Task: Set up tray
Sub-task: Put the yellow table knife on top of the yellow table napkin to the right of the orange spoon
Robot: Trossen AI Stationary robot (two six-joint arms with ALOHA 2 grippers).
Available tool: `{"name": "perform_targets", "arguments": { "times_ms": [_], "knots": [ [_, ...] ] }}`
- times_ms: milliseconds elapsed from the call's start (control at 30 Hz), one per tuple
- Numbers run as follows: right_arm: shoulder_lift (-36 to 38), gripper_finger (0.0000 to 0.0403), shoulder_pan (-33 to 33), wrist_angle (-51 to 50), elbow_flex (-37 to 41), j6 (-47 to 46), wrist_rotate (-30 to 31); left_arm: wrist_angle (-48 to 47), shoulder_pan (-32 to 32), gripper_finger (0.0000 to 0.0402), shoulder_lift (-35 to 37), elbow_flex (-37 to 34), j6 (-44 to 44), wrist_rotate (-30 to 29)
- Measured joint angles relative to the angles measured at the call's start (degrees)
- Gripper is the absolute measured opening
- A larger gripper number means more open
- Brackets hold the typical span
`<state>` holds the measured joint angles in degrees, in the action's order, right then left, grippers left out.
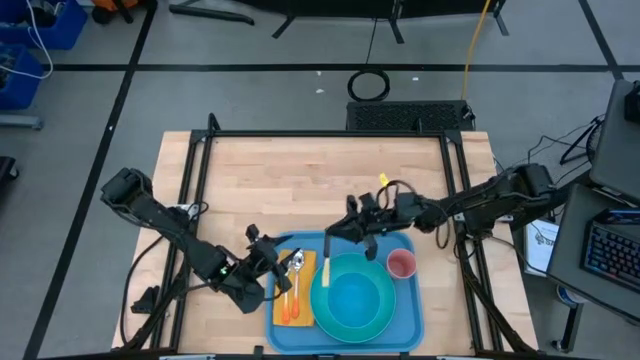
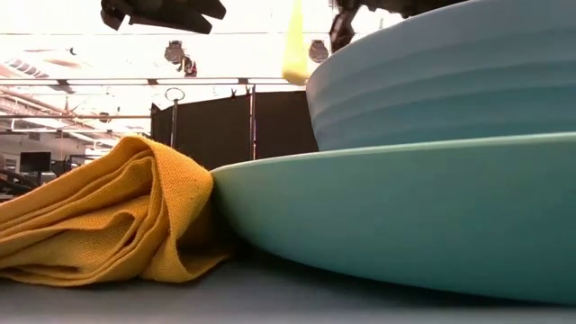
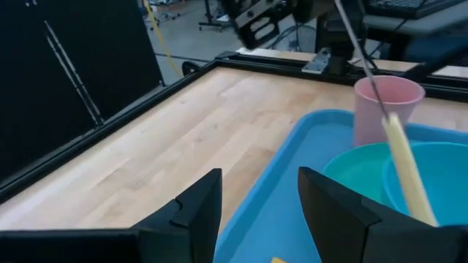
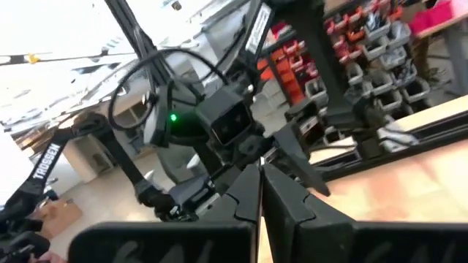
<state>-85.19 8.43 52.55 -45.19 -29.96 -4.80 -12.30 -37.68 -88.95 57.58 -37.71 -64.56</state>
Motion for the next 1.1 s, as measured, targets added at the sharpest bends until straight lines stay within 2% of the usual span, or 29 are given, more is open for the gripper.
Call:
{"name": "perform_targets", "arguments": {
  "times_ms": [233,467,567,1100],
  "knots": [
    [-9.7,0.0,2.1,-0.5,-7.8,-1.0,-0.1,-0.7,-1.9,0.0184,0.0,0.0,0.1,-1.2],
    [-15.6,0.0,3.9,4.3,-11.0,-4.5,0.2,-2.7,-6.0,0.0184,0.0,0.0,-0.1,-7.3],
    [-17.3,0.0,4.6,4.9,-12.1,-5.5,1.7,-2.6,-7.2,0.0184,0.0,0.0,-0.1,-9.0],
    [-23.1,0.0,7.1,3.8,-13.7,-7.4,9.1,-2.7,-8.8,0.0184,0.0,0.0,-0.6,-9.5]
  ]
}}
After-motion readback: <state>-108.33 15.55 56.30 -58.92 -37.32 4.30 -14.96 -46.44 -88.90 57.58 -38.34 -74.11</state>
